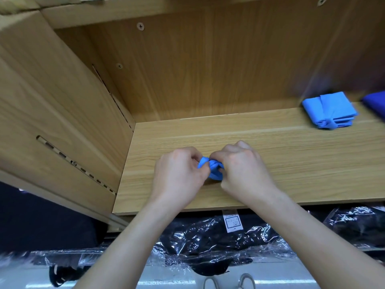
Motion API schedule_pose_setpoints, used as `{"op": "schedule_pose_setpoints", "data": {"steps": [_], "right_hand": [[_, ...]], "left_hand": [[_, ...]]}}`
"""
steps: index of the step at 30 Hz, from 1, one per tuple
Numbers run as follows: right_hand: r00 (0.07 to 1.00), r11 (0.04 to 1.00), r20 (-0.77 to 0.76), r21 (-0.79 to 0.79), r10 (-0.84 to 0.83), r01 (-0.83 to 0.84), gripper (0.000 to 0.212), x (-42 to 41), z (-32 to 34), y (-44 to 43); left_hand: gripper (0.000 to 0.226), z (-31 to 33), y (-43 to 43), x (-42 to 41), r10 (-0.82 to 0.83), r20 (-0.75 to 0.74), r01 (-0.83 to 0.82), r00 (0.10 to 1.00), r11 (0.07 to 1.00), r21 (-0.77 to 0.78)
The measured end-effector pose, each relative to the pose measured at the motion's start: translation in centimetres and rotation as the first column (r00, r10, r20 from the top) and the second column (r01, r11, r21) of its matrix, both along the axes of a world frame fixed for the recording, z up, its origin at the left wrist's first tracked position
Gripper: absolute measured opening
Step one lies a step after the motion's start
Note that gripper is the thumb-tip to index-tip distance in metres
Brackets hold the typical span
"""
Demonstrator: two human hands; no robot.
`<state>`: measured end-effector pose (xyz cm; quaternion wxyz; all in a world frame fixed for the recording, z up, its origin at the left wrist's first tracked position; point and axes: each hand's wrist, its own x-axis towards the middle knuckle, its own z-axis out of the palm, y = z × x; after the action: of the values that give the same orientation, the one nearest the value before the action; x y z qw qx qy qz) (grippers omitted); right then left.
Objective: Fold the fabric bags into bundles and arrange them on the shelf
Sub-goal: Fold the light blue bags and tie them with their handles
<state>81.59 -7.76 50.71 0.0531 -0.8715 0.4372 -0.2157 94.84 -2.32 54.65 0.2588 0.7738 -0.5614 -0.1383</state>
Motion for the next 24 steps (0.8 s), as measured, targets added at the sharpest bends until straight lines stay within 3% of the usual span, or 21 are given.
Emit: {"op": "schedule_pose_setpoints", "data": {"steps": [5, 8, 10, 13, 15, 19, 24], "right_hand": [[0.998, 0.999, 0.051, -0.016, 0.048, -0.047, 0.033, 0.4, -0.7, 0.0], [0.936, 0.938, 0.337, 0.282, 0.099, -0.201, 0.048, -0.7, -0.1, -0.6], [0.901, 0.909, 0.424, 0.336, 0.089, -0.248, 0.057, -2.0, 0.0, -1.0], [0.944, 0.943, 0.29, 0.238, 0.16, -0.233, 0.051, -3.0, -0.8, -0.9], [0.954, 0.973, 0.211, 0.044, 0.212, -0.226, 0.038, -2.9, -1.2, -0.6], [0.973, 0.95, 0.087, -0.249, 0.216, -0.189, 0.043, -1.6, -1.1, 0.0], [0.982, 0.945, 0.067, -0.291, 0.175, -0.148, 0.043, -0.3, -1.0, 0.2]], "left_hand": [[0.013, -1.4, 0.2, -0.6, 0.113, -0.433, -0.146, 0.894, 0.988, -0.043], [0.016, -1.8, 0.1, -0.1, 0.131, -0.452, -0.173, 0.882, 0.984, -0.052], [0.014, -1.9, 0.0, 0.3, 0.142, -0.464, -0.181, 0.874, 0.983, -0.041], [0.01, -1.9, -0.1, 0.9, 0.171, -0.547, -0.215, 0.82, 0.976, -0.018], [0.01, -1.8, -0.1, 1.0, 0.172, -0.583, -0.212, 0.794, 0.977, -0.001], [0.014, -1.3, -0.1, 0.9, 0.165, -0.59, -0.18, 0.79, 0.983, 0.034], [0.016, 0.4, -0.6, 0.7, 0.102, -0.386, -0.124, 0.917, 0.992, -0.033]]}}
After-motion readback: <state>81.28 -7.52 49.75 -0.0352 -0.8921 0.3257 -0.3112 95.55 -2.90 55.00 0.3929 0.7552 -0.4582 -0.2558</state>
